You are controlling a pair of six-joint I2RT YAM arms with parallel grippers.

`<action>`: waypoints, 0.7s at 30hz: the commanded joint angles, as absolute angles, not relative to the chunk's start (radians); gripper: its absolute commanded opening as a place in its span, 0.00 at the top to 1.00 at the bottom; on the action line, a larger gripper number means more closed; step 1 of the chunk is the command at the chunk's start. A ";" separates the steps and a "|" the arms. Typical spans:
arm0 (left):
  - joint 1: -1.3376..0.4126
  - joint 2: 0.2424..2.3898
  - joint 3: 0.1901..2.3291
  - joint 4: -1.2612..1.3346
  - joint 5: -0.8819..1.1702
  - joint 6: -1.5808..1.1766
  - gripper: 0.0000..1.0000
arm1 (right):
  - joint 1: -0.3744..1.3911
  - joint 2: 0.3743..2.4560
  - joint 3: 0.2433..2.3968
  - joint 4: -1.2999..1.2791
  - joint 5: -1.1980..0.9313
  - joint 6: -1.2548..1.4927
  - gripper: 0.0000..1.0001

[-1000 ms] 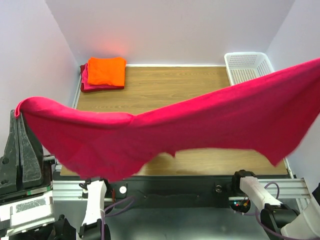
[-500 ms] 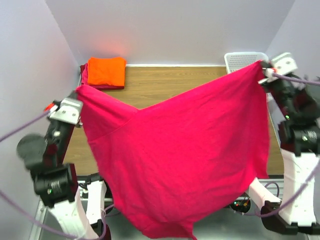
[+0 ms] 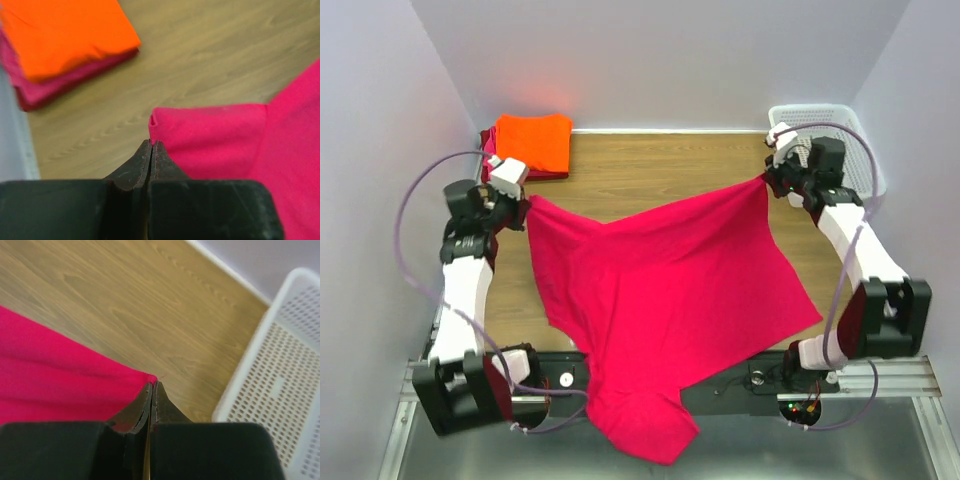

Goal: Fold and stack the t-shirts
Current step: Flatten the tshirt out

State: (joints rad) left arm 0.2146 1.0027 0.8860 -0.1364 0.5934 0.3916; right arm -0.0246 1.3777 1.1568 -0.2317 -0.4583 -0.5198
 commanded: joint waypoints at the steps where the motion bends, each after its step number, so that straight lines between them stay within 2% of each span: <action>1: 0.144 1.165 0.865 0.103 0.508 0.388 1.00 | -0.023 1.494 1.219 -0.011 -0.492 -0.492 0.99; 5: 0.123 1.372 0.919 0.224 0.448 0.390 1.00 | -0.023 1.644 1.299 0.020 -0.482 -0.505 0.99; 10: 0.124 1.619 1.130 0.236 0.428 0.400 1.00 | -0.023 1.795 1.397 0.025 -0.462 -0.506 0.99; 15: 0.118 1.749 1.329 0.203 0.425 0.396 1.00 | -0.023 1.891 1.477 0.026 -0.453 -0.517 0.99; 21: 0.107 1.809 1.400 0.160 0.410 0.419 1.00 | -0.023 1.997 1.586 0.025 -0.460 -0.511 0.99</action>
